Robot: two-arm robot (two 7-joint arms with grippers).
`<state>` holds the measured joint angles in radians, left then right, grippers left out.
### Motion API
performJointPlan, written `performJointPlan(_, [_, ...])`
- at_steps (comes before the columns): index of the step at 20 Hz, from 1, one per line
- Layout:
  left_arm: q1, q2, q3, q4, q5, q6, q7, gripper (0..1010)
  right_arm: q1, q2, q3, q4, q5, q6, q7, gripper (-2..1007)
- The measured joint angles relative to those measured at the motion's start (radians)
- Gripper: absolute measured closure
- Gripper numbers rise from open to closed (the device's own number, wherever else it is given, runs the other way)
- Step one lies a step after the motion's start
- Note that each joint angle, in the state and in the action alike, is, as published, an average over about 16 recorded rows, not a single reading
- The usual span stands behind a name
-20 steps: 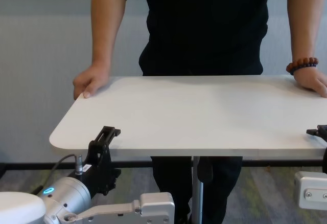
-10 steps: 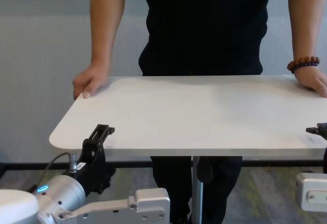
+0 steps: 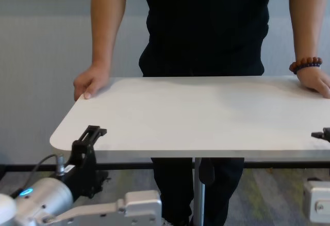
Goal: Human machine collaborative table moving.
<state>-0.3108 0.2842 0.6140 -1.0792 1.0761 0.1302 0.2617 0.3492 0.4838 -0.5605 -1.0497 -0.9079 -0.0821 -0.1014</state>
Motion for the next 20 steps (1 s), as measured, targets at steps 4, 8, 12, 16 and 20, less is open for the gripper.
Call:
performJointPlan(4, [0.054, 0.032, -0.018, -0.077, -0.009, 0.003, -0.016, 7, -0.039, 0.015, 0.008, -0.059, 0.005, 0.011, 0.017, 2])
performJointPlan(8, [0.117, 0.067, -0.043, -0.162, -0.021, 0.006, -0.028, 7, -0.089, 0.033, 0.021, -0.130, 0.014, 0.023, 0.036, 2])
performJointPlan(12, [0.183, 0.102, -0.072, -0.252, -0.034, 0.010, -0.036, 7, -0.151, 0.055, 0.041, -0.216, 0.031, 0.034, 0.052, 2])
performJointPlan(16, [0.245, 0.135, -0.101, -0.345, -0.049, 0.008, -0.044, 7, -0.217, 0.078, 0.070, -0.311, 0.060, 0.038, 0.064, 2])
performJointPlan(20, [0.295, 0.161, -0.131, -0.432, -0.076, -0.005, -0.062, 7, -0.279, 0.095, 0.106, -0.397, 0.114, 0.018, 0.075, 2])
